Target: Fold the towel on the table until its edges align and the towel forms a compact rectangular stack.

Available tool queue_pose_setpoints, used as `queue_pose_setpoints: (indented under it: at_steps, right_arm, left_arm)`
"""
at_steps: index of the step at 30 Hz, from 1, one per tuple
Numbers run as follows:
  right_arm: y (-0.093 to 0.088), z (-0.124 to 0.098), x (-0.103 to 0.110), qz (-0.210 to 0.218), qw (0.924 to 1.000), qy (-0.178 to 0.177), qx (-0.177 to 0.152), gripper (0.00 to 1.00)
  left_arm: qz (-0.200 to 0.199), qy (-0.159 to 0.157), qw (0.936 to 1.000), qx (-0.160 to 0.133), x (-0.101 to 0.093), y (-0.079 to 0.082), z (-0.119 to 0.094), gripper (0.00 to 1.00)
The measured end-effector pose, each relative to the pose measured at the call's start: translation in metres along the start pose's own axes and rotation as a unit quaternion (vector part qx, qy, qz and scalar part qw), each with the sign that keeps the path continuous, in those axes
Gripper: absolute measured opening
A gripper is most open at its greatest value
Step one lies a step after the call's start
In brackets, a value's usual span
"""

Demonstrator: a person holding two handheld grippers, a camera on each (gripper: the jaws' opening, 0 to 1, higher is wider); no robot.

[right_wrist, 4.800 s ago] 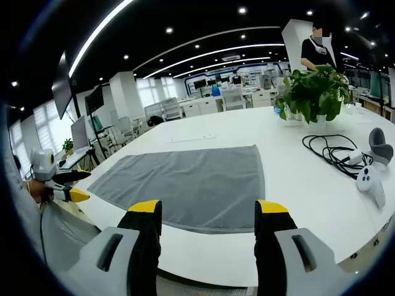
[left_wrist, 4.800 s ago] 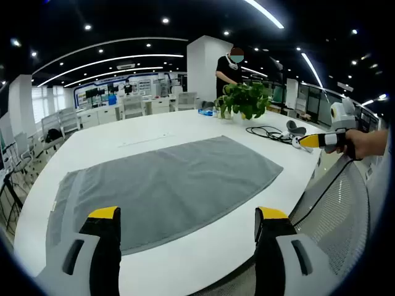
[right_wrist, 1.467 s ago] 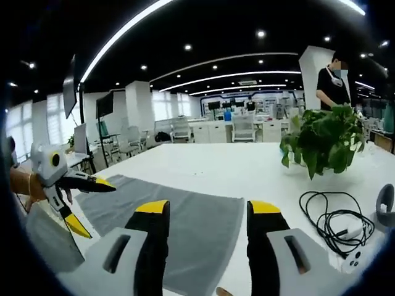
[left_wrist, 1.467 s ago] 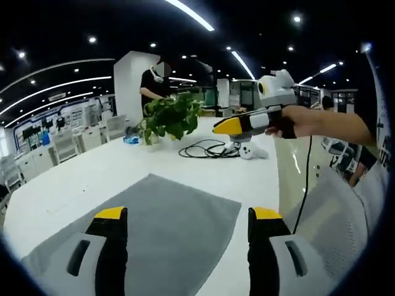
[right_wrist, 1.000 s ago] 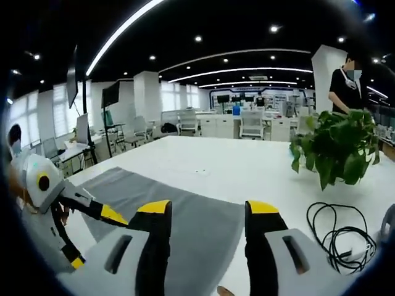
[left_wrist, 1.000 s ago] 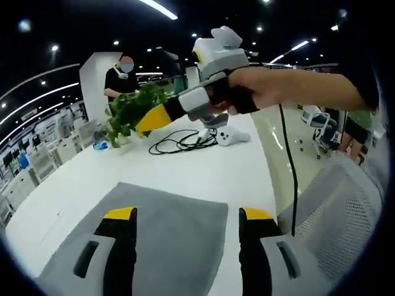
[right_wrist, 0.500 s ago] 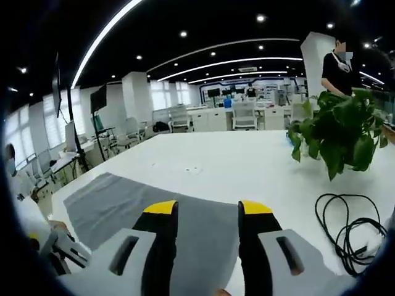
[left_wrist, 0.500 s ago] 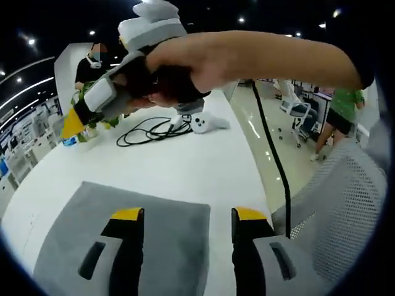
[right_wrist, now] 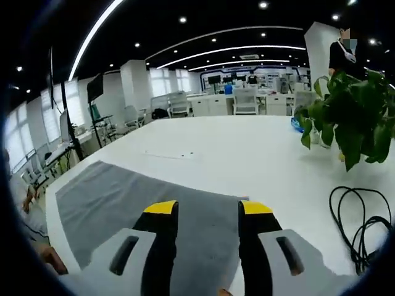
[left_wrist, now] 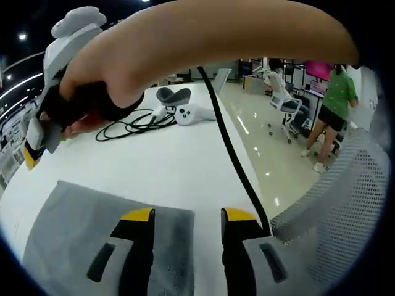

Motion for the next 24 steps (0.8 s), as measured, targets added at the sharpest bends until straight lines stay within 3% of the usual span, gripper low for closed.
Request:
queue_pose_setpoints:
  at_steps: [10,19,23,24]
  right_arm:
    - [-0.023,0.01,-0.015,0.028,0.9993,-0.009,0.023,0.38]
    - [-0.03,0.017,-0.024,0.031,0.9991,-0.01,0.026,0.37]
    - [-0.033,0.022,-0.03,0.023,0.999,-0.009,0.036,0.36]
    - [-0.031,0.02,-0.03,0.022,0.9991,-0.01,0.033,0.36]
  left_arm:
    - [-0.02,-0.014,0.9997,-0.001,-0.007,-0.011,0.016,0.25]
    - [-0.058,0.016,0.9982,0.005,0.001,-0.02,0.024,0.24]
    - [-0.052,0.015,0.9985,0.004,0.001,-0.023,0.026,0.24]
    - [-0.033,0.012,0.9994,0.007,0.0,-0.023,0.026,0.24]
Point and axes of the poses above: the point that each gripper's makers call its tool centre point, and the gripper's own axes: z roughly forward along the fingers, x roughly to its left, y roughly out of its top, the point moved 10 cm from there along -z, roughly backward along the fingers, and after that the axes turned 12 degrees about -x, right-handed, at the moved point
